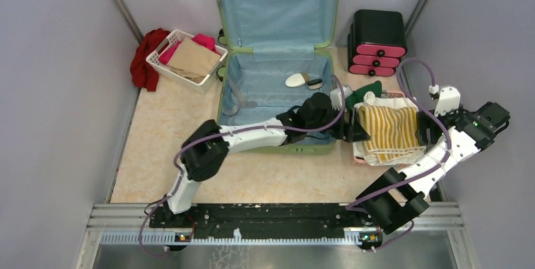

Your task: Open, take out, and arrange the luggage

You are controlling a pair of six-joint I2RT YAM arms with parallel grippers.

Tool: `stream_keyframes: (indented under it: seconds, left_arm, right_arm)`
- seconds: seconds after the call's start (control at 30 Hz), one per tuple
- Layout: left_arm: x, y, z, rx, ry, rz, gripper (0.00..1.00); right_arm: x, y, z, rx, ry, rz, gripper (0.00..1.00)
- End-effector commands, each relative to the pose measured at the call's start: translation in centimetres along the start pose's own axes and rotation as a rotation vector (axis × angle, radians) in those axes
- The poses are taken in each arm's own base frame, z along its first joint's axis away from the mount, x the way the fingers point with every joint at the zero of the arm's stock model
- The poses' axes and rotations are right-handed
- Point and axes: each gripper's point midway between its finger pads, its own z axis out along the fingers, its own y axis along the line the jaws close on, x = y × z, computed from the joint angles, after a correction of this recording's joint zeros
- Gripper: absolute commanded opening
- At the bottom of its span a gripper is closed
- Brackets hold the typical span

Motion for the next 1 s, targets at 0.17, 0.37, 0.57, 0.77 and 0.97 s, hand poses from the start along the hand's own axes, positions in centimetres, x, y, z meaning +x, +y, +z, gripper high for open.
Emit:
stream_keyframes:
  seconds: [0.17,0.37,0.57,0.77,0.97]
  left_arm:
    - [-8.7,-1.7,-9.2,-0.116,-0.282,0.304,0.86]
    - [-9.6,-2.7,-13.1,-0.120,-0.330,0.465,0.92]
    - [-9.1,-0.7,-18.0,-0.202,-0.368,0.525,0.98]
    - [-8.5,1.5,-23.1,-0.281,-0.427,0.503,0.98]
    - [-7.2,2.5,-26.3,-0.297,-0.437,0.497,0.99]
  right_arm:
    - [-7.9,3.6,-5.2,-0.166,-0.257,-0.110,0.73]
    - [-9.7,9.7,-3.6,-0.477,-0.337,-0.074,0.60]
    - [-8.1,10.7,1.2,-0.562,-0.267,0.033,0.34]
    - [-1.8,9.9,9.3,-0.474,-0.031,0.114,0.31]
    - [1.6,10.0,12.2,-0.507,0.088,0.162,0.33]
